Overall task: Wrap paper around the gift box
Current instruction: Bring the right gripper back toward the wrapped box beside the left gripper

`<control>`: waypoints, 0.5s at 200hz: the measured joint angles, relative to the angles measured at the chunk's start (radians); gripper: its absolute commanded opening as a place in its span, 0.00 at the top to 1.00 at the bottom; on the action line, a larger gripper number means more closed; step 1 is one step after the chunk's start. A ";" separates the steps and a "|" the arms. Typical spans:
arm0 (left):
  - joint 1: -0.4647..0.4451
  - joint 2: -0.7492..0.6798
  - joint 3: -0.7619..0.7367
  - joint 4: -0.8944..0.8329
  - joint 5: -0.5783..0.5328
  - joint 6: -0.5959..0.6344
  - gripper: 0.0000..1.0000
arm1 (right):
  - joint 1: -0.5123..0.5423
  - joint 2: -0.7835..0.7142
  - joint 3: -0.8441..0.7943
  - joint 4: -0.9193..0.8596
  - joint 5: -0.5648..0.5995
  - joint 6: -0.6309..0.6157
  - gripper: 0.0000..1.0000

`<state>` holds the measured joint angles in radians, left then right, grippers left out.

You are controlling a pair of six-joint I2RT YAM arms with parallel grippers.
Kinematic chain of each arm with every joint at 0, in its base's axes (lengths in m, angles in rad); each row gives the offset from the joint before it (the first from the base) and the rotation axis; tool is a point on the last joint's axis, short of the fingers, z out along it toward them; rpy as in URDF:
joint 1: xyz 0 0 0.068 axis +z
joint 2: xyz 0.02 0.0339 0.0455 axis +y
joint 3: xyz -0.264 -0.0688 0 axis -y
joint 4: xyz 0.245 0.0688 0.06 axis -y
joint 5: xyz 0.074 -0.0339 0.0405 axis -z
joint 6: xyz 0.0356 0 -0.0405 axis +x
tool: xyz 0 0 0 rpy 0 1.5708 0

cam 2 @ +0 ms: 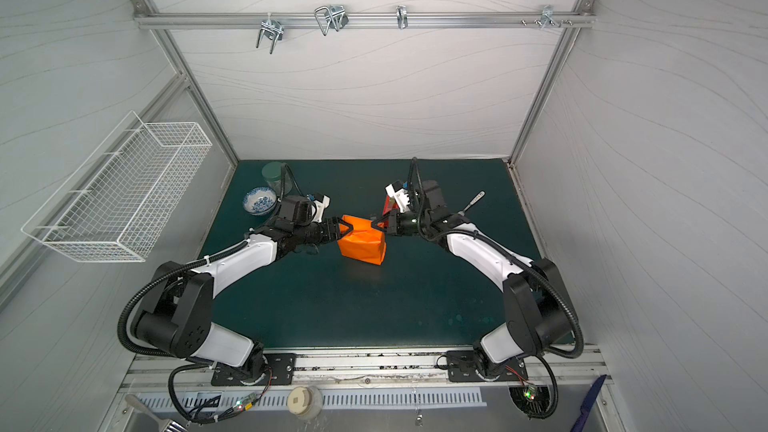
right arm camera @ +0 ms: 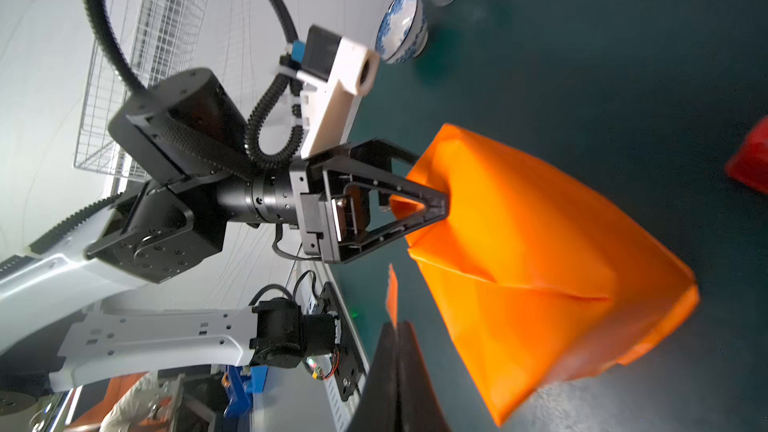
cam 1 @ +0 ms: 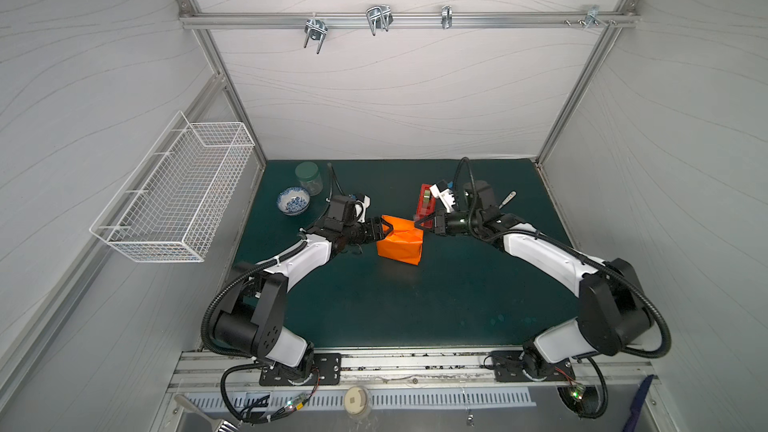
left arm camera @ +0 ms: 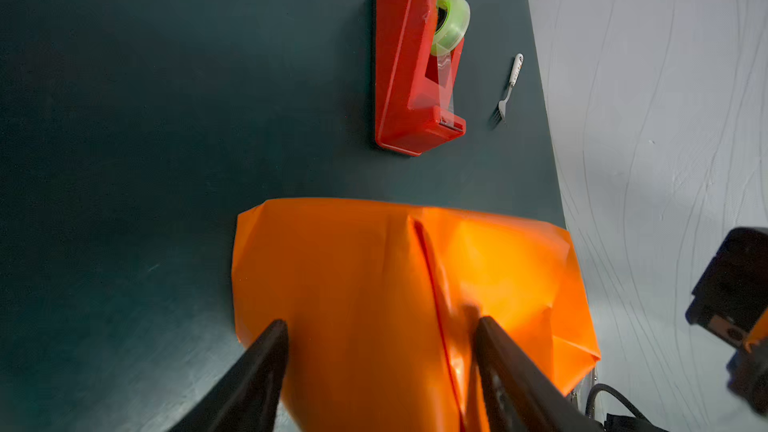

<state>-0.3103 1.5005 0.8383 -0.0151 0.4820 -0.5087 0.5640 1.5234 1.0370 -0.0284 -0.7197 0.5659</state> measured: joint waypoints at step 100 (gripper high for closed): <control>0.000 0.000 0.000 0.001 0.000 0.000 0.28 | 0.068 0.132 0.147 -0.182 0.027 -0.095 1.00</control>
<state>-0.3103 1.5005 0.8383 -0.0139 0.4824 -0.5087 0.6315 1.6554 1.1843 -0.2100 -0.6930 0.4713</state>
